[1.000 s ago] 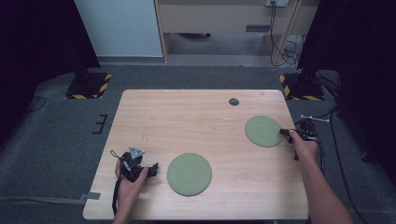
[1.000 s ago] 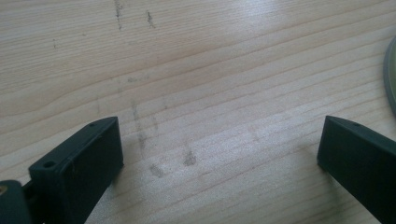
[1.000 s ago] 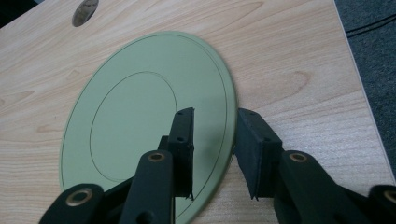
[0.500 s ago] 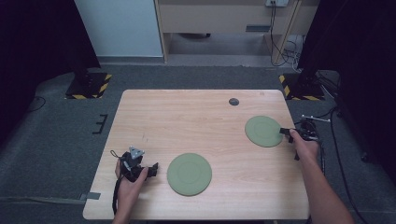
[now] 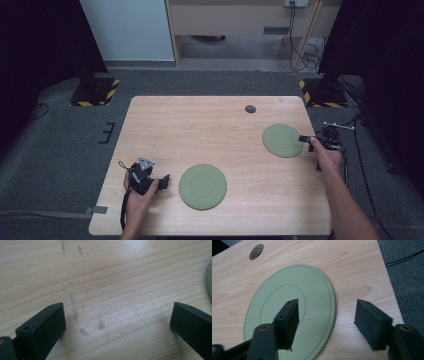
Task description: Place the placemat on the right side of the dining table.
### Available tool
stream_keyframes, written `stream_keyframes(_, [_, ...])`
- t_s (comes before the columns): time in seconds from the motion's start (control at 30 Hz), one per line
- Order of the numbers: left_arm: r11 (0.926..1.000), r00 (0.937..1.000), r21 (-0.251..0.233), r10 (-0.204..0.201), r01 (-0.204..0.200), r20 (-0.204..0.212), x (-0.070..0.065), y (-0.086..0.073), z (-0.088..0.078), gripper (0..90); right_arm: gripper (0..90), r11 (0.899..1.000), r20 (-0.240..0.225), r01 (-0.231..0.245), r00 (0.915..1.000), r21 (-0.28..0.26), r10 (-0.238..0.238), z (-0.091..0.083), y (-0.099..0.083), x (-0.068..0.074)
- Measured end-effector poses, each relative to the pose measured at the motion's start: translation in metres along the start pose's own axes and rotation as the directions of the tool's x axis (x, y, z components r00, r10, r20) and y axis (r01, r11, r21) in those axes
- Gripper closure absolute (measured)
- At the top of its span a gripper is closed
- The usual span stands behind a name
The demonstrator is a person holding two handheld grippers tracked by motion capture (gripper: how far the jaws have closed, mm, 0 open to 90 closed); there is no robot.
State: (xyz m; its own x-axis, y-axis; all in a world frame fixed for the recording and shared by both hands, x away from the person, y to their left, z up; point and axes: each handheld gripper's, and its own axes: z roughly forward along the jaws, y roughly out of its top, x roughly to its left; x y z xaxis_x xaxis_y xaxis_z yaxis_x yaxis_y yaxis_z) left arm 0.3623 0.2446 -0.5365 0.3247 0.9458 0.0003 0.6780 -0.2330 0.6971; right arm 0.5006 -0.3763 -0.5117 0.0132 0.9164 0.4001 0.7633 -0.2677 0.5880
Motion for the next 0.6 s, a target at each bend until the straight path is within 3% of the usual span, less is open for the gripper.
stream_keyframes(0.33, [1.0,1.0,0.0,0.0,0.0,0.0,0.0,0.0,0.0,0.0,17.6,1.0,-0.02,0.026,0.9995,-0.01,-0.026,0.0,0.004,0.01])
stream_keyframes(0.6, [1.0,1.0,0.0,0.0,0.0,0.0,0.0,0.0,0.0,0.0,11.4,0.998,-0.047,0.055,0.9973,-0.028,-0.056,-0.001,0.007,0.02])
